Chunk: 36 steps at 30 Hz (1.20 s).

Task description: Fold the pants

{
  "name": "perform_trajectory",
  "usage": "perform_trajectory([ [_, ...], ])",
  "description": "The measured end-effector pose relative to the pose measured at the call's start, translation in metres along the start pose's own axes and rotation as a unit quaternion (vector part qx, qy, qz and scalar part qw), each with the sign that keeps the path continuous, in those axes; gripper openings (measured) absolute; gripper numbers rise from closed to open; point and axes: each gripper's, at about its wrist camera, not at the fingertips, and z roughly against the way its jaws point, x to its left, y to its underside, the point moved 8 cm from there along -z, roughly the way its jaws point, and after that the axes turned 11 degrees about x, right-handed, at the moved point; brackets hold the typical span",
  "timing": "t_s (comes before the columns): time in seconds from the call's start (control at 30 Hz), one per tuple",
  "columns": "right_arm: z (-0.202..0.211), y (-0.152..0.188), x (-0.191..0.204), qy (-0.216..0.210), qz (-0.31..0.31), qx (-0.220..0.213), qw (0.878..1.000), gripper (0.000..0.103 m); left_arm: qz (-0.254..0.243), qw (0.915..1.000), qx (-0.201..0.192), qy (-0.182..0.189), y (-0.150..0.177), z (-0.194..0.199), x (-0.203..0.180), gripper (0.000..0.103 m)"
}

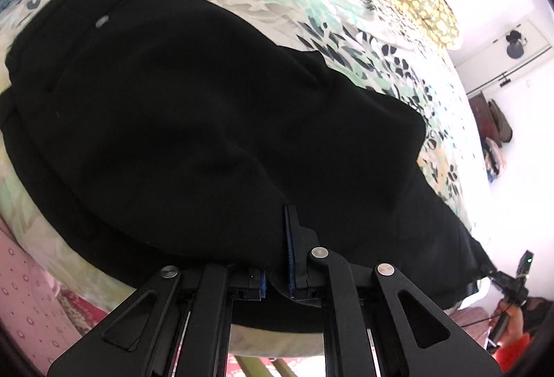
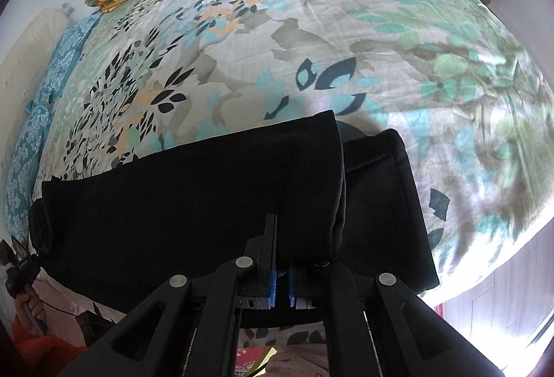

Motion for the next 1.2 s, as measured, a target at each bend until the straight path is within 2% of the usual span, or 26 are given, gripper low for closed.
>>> perform_trajectory([
  [0.2,0.001,0.006,-0.013,0.022,-0.016,0.032,0.999,0.006,-0.016,0.9997,0.017,0.008,0.008,0.001,-0.004,0.007],
  [0.3,0.000,0.006,-0.017,-0.001,-0.018,0.033,0.999,0.007,-0.016,0.9995,0.027,0.002,0.006,-0.007,-0.004,0.007],
  [0.37,0.002,0.005,-0.014,-0.027,-0.011,0.016,0.999,0.013,-0.017,0.9994,0.030,-0.001,0.006,-0.009,-0.005,0.007],
  [0.4,0.004,0.004,-0.013,-0.046,-0.013,0.009,0.999,0.033,-0.017,0.9994,0.031,-0.001,0.005,-0.009,-0.005,0.007],
  [0.43,0.007,0.004,-0.013,-0.065,-0.019,-0.001,0.998,0.060,-0.017,0.9994,0.031,0.000,0.005,-0.010,-0.006,0.007],
  [0.47,0.011,0.002,-0.013,-0.081,-0.027,-0.015,0.996,0.068,-0.017,0.9994,0.031,0.001,0.006,-0.011,-0.007,0.007],
  [0.5,0.015,0.001,-0.014,-0.096,-0.034,-0.027,0.994,0.070,-0.016,0.9994,0.031,0.001,0.007,-0.013,-0.010,0.007],
  [0.6,0.017,0.001,-0.024,-0.134,-0.074,-0.032,0.988,0.070,-0.014,0.9994,0.031,0.002,0.004,-0.023,-0.017,0.007],
  [0.63,0.015,0.001,-0.029,-0.135,-0.087,-0.027,0.987,0.065,-0.013,0.9995,0.030,0.001,0.002,-0.025,-0.018,0.007],
  [0.67,0.012,0.002,-0.035,-0.127,-0.098,-0.021,0.987,0.054,-0.015,0.9995,0.029,0.000,0.002,-0.026,-0.019,0.007],
  [0.7,0.011,0.002,-0.039,-0.107,-0.103,-0.018,0.989,0.022,-0.016,0.9994,0.029,-0.001,0.002,-0.026,-0.019,0.007],
  [0.73,0.013,0.003,-0.045,-0.079,-0.104,-0.018,0.991,0.012,-0.018,0.9994,0.029,-0.002,0.003,-0.024,-0.019,0.007],
  [0.83,0.020,0.008,-0.053,-0.036,-0.102,-0.022,0.994,0.012,-0.032,0.9992,0.024,0.006,0.006,-0.014,-0.027,0.007],
  [0.97,0.011,0.015,-0.057,0.071,-0.051,-0.006,0.996,0.012,-0.059,0.9977,0.033,-0.011,0.015,-0.015,-0.035,0.007],
  [1.07,0.003,0.014,-0.061,0.092,-0.051,0.003,0.994,0.013,-0.054,0.9968,0.053,-0.026,0.018,-0.027,-0.030,0.007],
  [1.2,0.001,0.013,-0.067,0.094,-0.060,0.014,0.994,0.013,-0.047,0.9962,0.068,-0.028,0.019,-0.034,-0.026,0.007],
])
